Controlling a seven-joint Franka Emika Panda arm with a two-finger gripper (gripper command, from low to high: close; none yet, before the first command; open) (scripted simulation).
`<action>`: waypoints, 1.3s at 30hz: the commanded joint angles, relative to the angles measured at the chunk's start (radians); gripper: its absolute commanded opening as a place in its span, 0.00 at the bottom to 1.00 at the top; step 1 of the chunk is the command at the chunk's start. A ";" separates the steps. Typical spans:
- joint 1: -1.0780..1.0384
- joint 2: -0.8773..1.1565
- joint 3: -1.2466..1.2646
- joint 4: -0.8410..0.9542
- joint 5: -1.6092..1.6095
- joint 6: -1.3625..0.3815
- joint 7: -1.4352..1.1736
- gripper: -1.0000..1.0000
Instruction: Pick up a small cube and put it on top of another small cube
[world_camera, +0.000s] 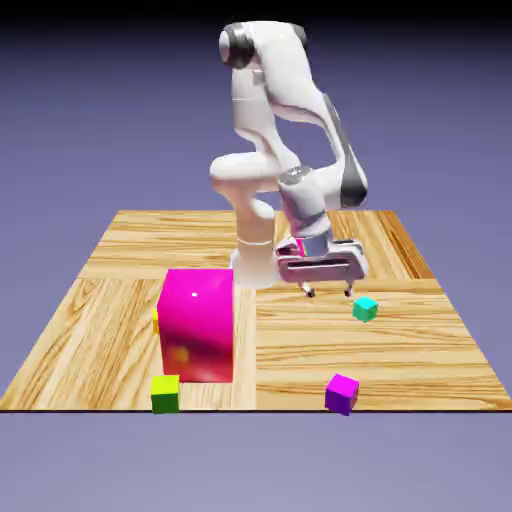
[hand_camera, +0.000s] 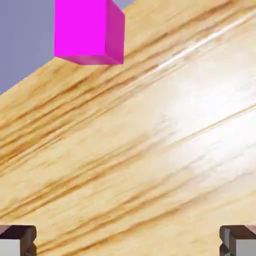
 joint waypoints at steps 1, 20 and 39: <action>0.017 0.024 0.009 0.002 0.044 -0.020 0.019 0.50; 0.182 0.418 0.119 0.102 0.575 -0.068 -0.011 0.00; -0.093 0.409 -0.060 0.492 0.170 -0.520 0.115 0.00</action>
